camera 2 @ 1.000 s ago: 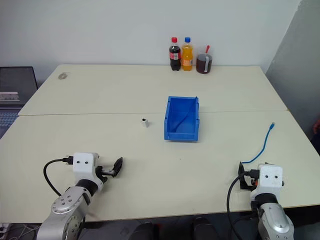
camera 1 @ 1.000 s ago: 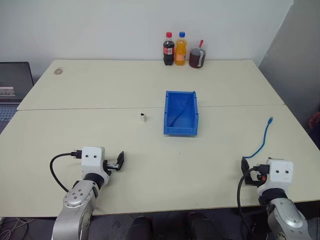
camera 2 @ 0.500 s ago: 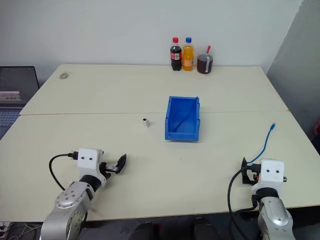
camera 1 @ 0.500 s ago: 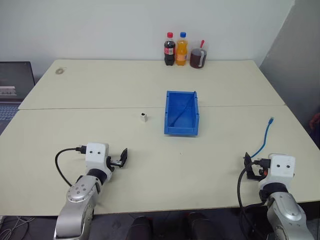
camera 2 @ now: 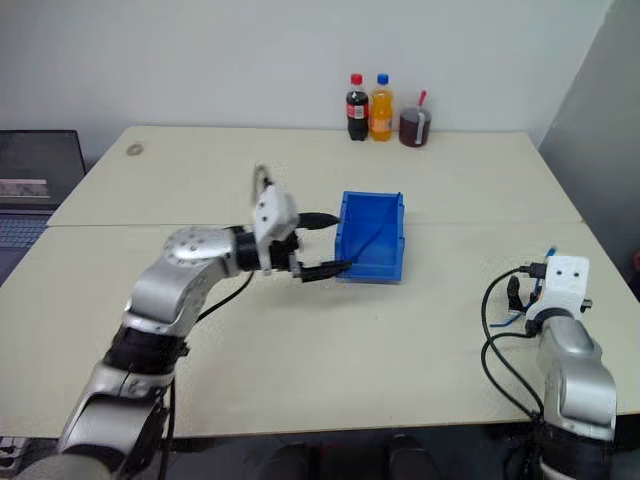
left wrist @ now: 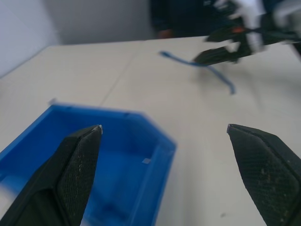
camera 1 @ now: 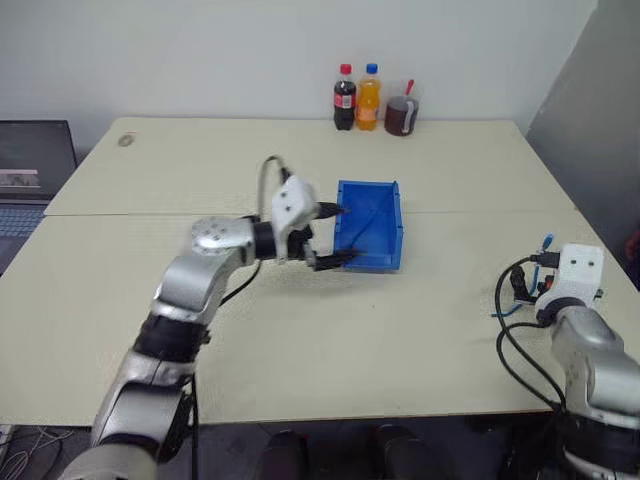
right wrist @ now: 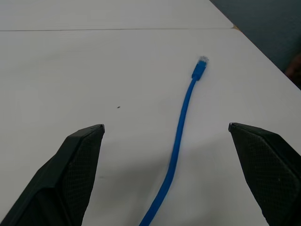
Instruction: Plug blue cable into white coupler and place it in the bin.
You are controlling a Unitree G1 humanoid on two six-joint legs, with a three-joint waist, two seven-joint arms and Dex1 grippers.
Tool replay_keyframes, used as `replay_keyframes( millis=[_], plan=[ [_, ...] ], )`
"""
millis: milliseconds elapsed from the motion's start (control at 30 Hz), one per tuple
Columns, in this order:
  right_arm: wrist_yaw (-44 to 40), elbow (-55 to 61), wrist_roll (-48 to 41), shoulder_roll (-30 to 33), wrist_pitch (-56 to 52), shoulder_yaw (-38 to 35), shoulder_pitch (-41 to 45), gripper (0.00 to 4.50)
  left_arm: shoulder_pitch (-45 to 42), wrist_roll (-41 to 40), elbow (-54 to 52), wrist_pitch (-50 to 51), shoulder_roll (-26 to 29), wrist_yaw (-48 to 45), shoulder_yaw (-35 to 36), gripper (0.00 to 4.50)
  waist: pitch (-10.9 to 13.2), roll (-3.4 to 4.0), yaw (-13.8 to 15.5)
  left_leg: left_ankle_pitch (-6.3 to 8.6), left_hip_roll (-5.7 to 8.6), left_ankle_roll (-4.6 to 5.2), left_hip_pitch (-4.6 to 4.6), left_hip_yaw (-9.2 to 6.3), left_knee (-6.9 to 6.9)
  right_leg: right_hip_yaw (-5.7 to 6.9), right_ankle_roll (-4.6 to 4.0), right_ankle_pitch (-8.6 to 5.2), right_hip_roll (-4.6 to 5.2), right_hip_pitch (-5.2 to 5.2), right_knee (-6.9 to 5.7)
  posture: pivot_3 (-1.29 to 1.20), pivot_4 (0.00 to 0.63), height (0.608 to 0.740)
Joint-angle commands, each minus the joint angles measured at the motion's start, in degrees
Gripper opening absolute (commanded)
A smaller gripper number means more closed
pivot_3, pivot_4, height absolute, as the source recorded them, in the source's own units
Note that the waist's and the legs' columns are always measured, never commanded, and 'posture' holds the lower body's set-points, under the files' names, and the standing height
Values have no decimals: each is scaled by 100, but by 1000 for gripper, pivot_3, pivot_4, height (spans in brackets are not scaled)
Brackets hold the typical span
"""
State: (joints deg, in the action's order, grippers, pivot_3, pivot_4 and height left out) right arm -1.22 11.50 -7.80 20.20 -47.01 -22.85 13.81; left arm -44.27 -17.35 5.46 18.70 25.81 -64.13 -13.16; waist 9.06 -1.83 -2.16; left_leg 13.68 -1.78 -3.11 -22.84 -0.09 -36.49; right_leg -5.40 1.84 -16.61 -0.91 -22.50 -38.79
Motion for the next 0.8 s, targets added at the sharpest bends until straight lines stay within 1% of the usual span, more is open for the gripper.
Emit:
replay_keyframes(
  millis=[33, 100, 233, 333, 433, 633, 700, 767, 800],
  plan=[
    [-90, -888, -148, 235, 142, -291, 536, 4500, -660, 156, 882, -641, -562, -434, -282, 4477, 1, 2, -1, 0, 0, 1, -3, 0, 0, 0, 0, 0, 0, -2, -1, 0, 150, 740],
    [-98, -1250, -155, 317, 185, -327, 683, 4500, -840, 257, 1261, -898, -755, -502, -315, 4477, 1, 2, -13, 3, 2, 6, -12, 5, 1, -8, 2, -1, 1, -14, -2, 0, 150, 740],
    [-414, -1997, -160, 602, 584, -209, 898, 4500, -1083, 436, 1921, -1317, -1070, -415, -271, 4477, 5, 9, -37, 8, 4, 14, -12, 6, 1, -11, 4, -2, 1, -17, -3, 0, 150, 740],
    [-564, -2847, -222, 813, 904, -274, 1237, 4500, -1090, 527, 2088, -1458, -1176, -333, -248, 4477, 8, 12, -74, 8, 10, 14, -13, 11, -12, -16, 8, -1, 6, -15, -8, 0, 150, 740],
    [-644, -3307, -310, 903, 1159, -316, 1461, 3994, -1008, 539, 2021, -1463, -1149, -434, -242, 4500, 8, 11, -100, 9, 11, 16, -14, 11, -22, -16, 12, 0, 8, -14, -14, 0, 150, 740],
    [-713, -3607, -356, 935, 1332, -213, 1618, 2381, -916, 532, 1887, -1419, -1101, -497, -254, 4500, 9, 12, -115, 9, 10, 16, -14, 9, -24, -16, 13, 1, 7, -13, -18, 0, 150, 740],
    [-725, -3623, -330, 929, 1384, -155, 1619, 2040, -909, 523, 1851, -1395, -1102, -508, -257, 4500, 9, 13, -115, 10, 10, 17, -14, 9, -24, -17, 13, 1, 7, -13, -17, 0, 150, 740],
    [-759, -3641, -296, 926, 1450, -70, 1628, 1499, -920, 527, 1846, -1395, -1110, -521, -264, 4500, 9, 13, -112, 10, 10, 17, -15, 9, -24, -16, 13, 1, 7, -14, -17, 0, 150, 740],
    [-764, -3643, -287, 919, 1465, -39, 1631, 1298, -929, 529, 1847, -1393, -1116, -522, -264, 4500, 9, 13, -112, 10, 10, 17, -15, 9, -25, -16, 13, 1, 7, -14, -18, 0, 150, 740]
  ],
)
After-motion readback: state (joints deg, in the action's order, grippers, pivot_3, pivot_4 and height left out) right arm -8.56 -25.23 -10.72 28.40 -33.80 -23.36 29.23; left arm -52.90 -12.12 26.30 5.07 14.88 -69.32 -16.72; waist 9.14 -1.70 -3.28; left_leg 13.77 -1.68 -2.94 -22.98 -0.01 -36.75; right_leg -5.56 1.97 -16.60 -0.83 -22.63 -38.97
